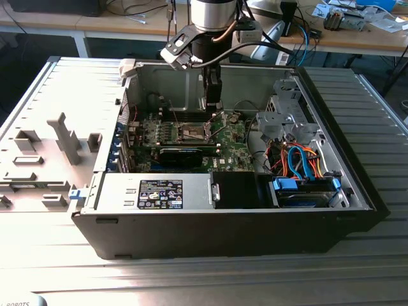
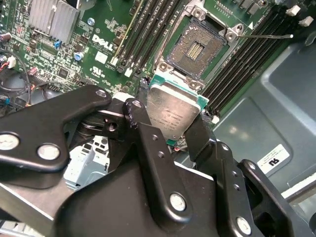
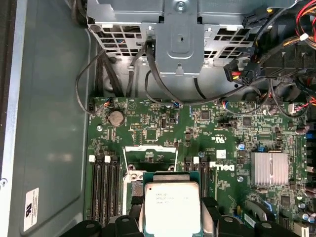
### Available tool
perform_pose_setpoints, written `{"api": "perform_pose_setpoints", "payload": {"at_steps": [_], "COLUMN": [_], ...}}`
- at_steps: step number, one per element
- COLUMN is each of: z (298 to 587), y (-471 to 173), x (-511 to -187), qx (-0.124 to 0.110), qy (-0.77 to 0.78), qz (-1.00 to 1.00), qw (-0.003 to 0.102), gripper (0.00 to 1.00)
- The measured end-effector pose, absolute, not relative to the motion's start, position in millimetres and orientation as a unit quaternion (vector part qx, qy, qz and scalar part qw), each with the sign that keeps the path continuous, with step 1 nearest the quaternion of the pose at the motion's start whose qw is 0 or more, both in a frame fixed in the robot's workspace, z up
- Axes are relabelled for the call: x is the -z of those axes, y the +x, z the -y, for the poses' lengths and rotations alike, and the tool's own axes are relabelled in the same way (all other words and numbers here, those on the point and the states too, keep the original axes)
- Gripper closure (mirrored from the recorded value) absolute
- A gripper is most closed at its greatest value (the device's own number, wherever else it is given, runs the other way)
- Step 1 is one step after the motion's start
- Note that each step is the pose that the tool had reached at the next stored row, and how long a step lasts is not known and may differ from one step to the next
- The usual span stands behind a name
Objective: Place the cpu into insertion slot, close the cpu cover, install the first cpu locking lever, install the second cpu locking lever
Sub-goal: 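Place the cpu into insertion slot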
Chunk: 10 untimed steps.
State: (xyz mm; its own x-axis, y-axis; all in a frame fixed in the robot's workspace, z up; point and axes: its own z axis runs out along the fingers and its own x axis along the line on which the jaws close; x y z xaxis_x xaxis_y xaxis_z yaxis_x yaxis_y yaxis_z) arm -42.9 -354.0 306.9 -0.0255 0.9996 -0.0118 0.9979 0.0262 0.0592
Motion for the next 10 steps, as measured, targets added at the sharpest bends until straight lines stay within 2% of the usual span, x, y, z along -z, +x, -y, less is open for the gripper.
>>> {"api": "perform_pose_setpoints", "payload": {"at_steps": [10], "z": [354.0], "y": [-51.5], "x": [-305.2], "qx": [-0.017], "qy": [0.698], "qz": [-0.716], "qw": [0.025], "gripper": [0.46]}}
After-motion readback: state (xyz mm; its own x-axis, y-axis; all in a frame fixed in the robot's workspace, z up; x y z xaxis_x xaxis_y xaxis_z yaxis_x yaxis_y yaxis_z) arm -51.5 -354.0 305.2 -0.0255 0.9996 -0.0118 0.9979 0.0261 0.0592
